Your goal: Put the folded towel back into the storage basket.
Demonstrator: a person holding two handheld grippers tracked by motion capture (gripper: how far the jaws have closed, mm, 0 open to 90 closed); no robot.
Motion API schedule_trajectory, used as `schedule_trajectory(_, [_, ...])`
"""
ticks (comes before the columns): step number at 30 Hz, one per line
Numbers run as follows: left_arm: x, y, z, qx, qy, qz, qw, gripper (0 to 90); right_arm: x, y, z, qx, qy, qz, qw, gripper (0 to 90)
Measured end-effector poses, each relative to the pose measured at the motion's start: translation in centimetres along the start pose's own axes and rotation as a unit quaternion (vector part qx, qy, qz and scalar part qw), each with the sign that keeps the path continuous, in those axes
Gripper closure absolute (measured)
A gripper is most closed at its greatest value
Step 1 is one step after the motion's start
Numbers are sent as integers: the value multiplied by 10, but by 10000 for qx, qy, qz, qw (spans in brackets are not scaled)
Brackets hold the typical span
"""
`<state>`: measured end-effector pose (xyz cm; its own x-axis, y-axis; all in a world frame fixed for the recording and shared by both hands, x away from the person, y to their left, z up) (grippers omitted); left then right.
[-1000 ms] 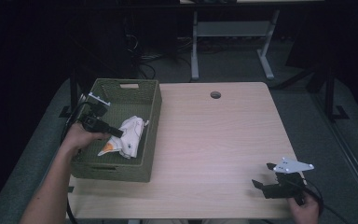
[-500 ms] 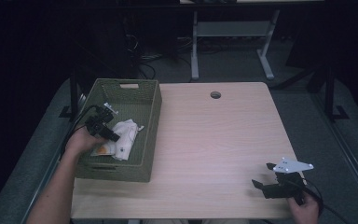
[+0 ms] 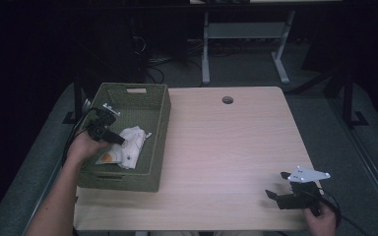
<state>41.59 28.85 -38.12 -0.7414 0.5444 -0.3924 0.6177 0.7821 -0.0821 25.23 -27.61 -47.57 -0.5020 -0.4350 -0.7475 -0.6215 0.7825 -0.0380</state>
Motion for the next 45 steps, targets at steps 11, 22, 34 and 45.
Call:
schedule_trajectory(11, [2,-2,20,-82,436,106,9990,727,0,1,0,-6,3,1,10000,138])
schedule_trajectory(22, [5,4,45,-179,912,77,9956,736,1,-1,0,-24,5,34,10000,138])
schedule_trajectory(34, [1,-17,58,319,1248,326,9911,652,0,0,0,-36,-5,-11,10000,138])
schedule_trajectory(45, [-2,-21,71,149,1510,463,9873,637,1,-1,-1,-43,-22,21,10000,138])
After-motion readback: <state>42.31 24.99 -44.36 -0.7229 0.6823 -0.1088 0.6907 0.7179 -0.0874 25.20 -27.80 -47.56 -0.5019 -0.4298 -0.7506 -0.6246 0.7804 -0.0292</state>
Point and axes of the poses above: each handheld gripper's, and its own axes: z roughly forward along the jaws, x roughly out of its underside, y roughly to its left, the point moved 2 cm from there along z, roughly forward along the jaws, and after that the axes turned 3 degrees about x, right-handed, at the moved point
